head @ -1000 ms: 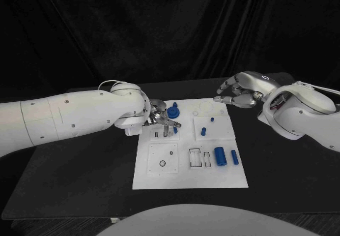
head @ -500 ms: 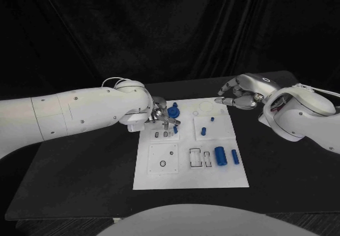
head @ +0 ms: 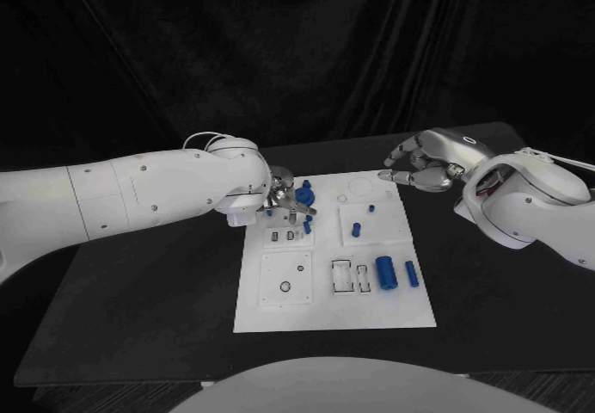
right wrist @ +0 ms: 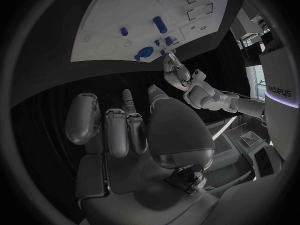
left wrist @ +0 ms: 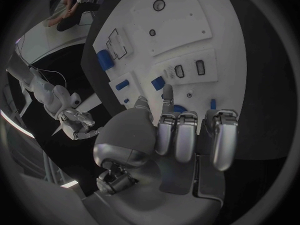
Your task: Assemble the parts on the task board
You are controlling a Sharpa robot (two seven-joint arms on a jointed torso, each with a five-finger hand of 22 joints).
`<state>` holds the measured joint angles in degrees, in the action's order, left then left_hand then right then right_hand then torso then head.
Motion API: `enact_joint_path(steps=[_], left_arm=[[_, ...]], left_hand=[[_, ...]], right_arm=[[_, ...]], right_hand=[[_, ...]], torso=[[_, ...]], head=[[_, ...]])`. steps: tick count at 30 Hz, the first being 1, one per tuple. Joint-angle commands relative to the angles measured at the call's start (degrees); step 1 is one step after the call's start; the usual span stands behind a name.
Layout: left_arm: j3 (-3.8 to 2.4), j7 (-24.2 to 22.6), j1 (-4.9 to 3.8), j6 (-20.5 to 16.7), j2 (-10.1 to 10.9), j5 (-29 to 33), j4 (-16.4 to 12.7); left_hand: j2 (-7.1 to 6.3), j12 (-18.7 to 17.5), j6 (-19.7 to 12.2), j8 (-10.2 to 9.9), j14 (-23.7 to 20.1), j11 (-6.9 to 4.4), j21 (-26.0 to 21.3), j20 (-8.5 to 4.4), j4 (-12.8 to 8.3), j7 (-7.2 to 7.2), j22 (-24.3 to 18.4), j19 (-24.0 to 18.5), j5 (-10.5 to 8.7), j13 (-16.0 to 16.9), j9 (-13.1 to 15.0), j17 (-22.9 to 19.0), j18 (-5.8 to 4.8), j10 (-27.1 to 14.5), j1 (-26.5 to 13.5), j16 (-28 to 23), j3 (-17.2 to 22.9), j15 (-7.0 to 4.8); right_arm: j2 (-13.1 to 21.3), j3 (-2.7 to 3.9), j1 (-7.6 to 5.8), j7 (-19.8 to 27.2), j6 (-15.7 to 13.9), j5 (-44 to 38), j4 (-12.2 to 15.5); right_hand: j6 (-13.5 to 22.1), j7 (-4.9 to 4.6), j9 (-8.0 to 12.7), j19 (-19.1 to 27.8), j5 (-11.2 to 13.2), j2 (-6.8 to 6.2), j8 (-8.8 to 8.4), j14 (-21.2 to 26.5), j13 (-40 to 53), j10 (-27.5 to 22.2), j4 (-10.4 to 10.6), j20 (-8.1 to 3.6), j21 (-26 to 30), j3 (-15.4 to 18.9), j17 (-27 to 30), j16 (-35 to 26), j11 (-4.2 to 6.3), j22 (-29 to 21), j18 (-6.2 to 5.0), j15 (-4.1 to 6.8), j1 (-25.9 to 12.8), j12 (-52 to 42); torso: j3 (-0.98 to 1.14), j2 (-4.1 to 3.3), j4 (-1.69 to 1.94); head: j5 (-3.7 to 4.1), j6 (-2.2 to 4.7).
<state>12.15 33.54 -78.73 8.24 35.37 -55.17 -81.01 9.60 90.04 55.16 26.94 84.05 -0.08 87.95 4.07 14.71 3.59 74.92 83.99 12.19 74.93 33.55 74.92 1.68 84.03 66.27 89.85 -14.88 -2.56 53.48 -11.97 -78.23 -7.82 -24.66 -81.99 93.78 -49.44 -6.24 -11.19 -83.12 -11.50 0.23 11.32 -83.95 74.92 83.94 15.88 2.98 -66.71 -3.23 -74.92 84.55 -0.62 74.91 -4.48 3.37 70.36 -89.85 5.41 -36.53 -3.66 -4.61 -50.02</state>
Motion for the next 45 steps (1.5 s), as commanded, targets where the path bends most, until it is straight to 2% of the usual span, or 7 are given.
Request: enact_joint_path(steps=[1,16,18,27,33,39,45], left_arm=[[-0.05,-0.43,0.01,1.37,-0.34,-0.24,0.51],[-0.04,-0.59,0.83,3.04,-2.2,-0.25,2.94],[-0.04,-0.63,0.95,3.24,-2.36,-0.25,3.1],[-0.04,-0.72,1.65,4.03,-2.86,-0.25,3.94],[-0.04,-1.23,1.99,3.86,-3.35,-0.25,4.56],[-0.04,-1.48,2.1,3.69,-3.99,-0.25,5.16],[-0.04,-1.68,2.13,3.77,-4.36,-0.25,5.26]], left_hand=[[0.03,-0.04,-0.32,-0.36,5.95,-0.01,-0.21,-0.23,0.09,-0.09,9.48,0.46,0.2,15.07,0.09,15.08,-0.1,5.97,0.43,0.15,0.27,-0.03],[0.43,-0.04,-0.04,-0.76,5.95,0.0,-0.32,-0.17,-0.11,-0.14,9.34,0.29,0.26,15.07,0.64,15.08,-0.05,5.97,0.75,0.15,1.06,0.02],[0.48,-0.04,0.02,-0.82,5.95,-0.01,-0.35,-0.17,-0.17,-0.16,9.29,0.24,0.33,15.07,0.75,15.08,-0.04,5.97,0.84,0.15,1.21,0.01],[0.64,-0.04,0.24,-0.99,5.95,-0.05,-0.46,-0.16,-0.34,-0.21,9.1,0.03,0.56,15.07,1.08,15.08,0.02,5.97,1.05,0.15,1.66,0.01],[0.7,-0.04,0.35,-1.35,5.95,-0.09,-0.5,-0.16,-0.67,-0.26,9.14,0.04,0.99,15.07,1.51,15.08,0.02,5.97,1.42,0.15,2.29,-0.02],[0.65,-0.04,0.39,-1.67,5.95,-0.13,-0.45,-0.18,-1.01,-0.3,9.31,0.2,1.41,15.07,1.84,15.08,-0.02,5.97,1.78,0.15,2.79,-0.06],[0.6,-0.04,0.43,-1.84,5.95,-0.16,-0.44,-0.2,-1.18,-0.32,9.36,0.25,1.65,15.07,2.02,15.08,-0.04,5.97,1.94,0.15,3.05,-0.09]], right_arm=[[0.07,0.06,0.12,-0.57,-1.45,-0.04,-0.02],[0.24,0.06,0.12,-0.62,-1.38,-0.04,-0.01],[0.23,0.06,0.12,-0.61,-1.37,-0.04,-0.04],[0.01,0.06,0.12,-0.45,-1.25,-0.04,-0.27],[-0.01,0.06,0.13,-0.38,-1.19,-0.04,-0.35],[-0.03,0.06,0.13,-0.43,-1.04,-0.04,-0.37],[-0.11,0.06,0.13,-0.51,-0.89,-0.04,-0.43]], right_hand=[[-0.21,-0.08,0.07,0.08,-0.35,0.28,0.01,-4.46,15.08,6.06,-0.3,0.23,0.16,0.17,-7.56,-0.3,-0.42,9.03,-0.09,-0.43,0.32,-0.15],[-0.18,-0.09,0.11,0.11,-0.46,0.27,-0.02,-4.44,15.08,6.06,-0.35,0.23,0.26,0.18,-7.47,-0.37,-0.43,9.01,-0.11,-0.44,0.4,-0.15],[-0.18,-0.09,0.11,0.11,-0.46,0.27,-0.02,-4.44,15.08,6.06,-0.35,0.23,0.26,0.18,-7.47,-0.37,-0.43,9.01,-0.11,-0.44,0.4,-0.15],[-0.17,-0.1,0.15,0.1,-0.52,0.27,-0.04,-4.43,15.08,6.06,-0.38,0.24,0.24,0.18,-7.43,-0.4,-0.44,9.01,-0.11,-0.45,0.47,-0.15],[-0.17,-0.1,0.15,0.1,-0.52,0.27,-0.04,-4.43,15.08,6.06,-0.38,0.24,0.24,0.18,-7.43,-0.4,-0.44,9.01,-0.11,-0.45,0.47,-0.15],[-0.17,-0.1,0.15,0.1,-0.52,0.27,-0.04,-4.43,15.08,6.06,-0.38,0.24,0.24,0.18,-7.43,-0.4,-0.44,9.01,-0.11,-0.45,0.47,-0.15],[-0.16,-0.11,0.21,0.17,-0.6,0.3,-0.07,-4.4,15.08,6.06,-0.42,0.24,0.45,0.18,-7.29,-0.5,-0.47,8.95,-0.15,-0.46,0.56,-0.15]], torso=[[0.06,0.05,-0.05],[-0.13,0.16,-0.02],[-0.11,0.21,0.09],[-0.08,0.17,-0.02],[0.08,0.31,0.15],[0.14,0.32,0.1],[0.08,0.36,0.04]], head=[[0.14,0.02],[0.6,0.02],[0.66,0.02],[0.36,0.02],[0.94,0.02],[1.17,0.02],[1.12,0.02]])
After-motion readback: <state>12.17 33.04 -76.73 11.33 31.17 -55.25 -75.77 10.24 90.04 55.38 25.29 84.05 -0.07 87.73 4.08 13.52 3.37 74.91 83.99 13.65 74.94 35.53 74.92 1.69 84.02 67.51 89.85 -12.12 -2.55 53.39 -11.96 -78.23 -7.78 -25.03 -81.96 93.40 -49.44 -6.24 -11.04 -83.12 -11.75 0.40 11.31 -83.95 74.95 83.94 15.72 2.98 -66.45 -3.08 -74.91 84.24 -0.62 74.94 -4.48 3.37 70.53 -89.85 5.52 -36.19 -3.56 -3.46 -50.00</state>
